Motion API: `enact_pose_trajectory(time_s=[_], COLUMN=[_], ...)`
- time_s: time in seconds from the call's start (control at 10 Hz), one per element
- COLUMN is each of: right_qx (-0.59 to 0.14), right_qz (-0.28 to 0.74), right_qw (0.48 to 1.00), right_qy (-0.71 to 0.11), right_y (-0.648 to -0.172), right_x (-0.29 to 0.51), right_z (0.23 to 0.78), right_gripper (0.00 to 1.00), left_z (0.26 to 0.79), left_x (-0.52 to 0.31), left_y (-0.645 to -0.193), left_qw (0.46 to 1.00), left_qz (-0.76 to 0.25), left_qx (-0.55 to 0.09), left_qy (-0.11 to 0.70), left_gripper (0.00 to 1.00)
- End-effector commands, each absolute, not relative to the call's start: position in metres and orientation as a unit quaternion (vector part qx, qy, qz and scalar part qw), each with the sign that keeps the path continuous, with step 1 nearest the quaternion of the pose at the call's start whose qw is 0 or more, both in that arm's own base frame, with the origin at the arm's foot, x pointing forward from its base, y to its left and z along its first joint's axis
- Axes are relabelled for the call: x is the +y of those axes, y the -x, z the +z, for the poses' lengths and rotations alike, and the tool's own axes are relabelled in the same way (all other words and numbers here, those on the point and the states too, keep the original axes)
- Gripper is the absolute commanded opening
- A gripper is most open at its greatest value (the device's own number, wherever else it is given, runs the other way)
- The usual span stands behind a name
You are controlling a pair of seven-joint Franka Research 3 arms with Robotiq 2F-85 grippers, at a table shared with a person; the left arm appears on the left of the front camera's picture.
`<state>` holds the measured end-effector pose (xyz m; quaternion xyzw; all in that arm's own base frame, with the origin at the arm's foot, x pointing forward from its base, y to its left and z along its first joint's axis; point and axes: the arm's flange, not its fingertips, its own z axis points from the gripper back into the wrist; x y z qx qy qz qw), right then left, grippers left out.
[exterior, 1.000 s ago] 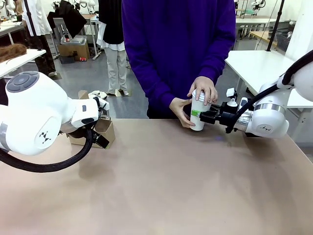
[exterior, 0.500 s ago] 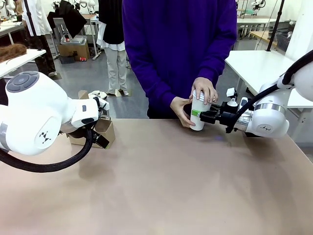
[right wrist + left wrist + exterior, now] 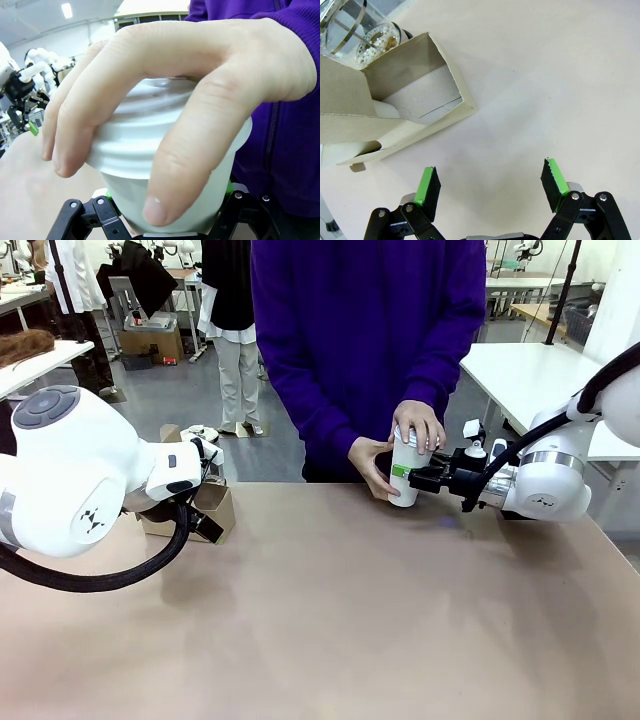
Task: Pour a drink into a cup and package it in a carrier.
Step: When a person places the Paper Cup Lid on the 600 ml Paper Cup , lift the 600 ml Paper Cup.
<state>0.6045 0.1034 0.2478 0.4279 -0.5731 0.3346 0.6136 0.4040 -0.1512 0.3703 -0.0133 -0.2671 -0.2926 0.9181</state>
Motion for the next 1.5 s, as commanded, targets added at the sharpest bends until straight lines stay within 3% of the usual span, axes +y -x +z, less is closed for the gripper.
enact_pose_trajectory(time_s=[0.0, 1.4], right_qx=[-0.574, -0.574], right_qz=[0.335, 0.335], right_qw=[0.612, 0.612], right_qy=[-0.428, -0.428], right_y=[-0.6018, -0.6018], right_x=[0.1055, 0.1055], right_z=[0.2534, 0.2534], right_gripper=[0.8, 0.8], left_z=[0.3706, 0.3706], left_x=[-0.1513, -0.1513], left_y=[-0.4037, -0.4037], left_qw=[0.918, 0.918], left_qz=[-0.293, -0.293], left_qx=[-0.267, -0.267], left_qy=[0.014, 0.014], left_gripper=[1.0, 1.0])
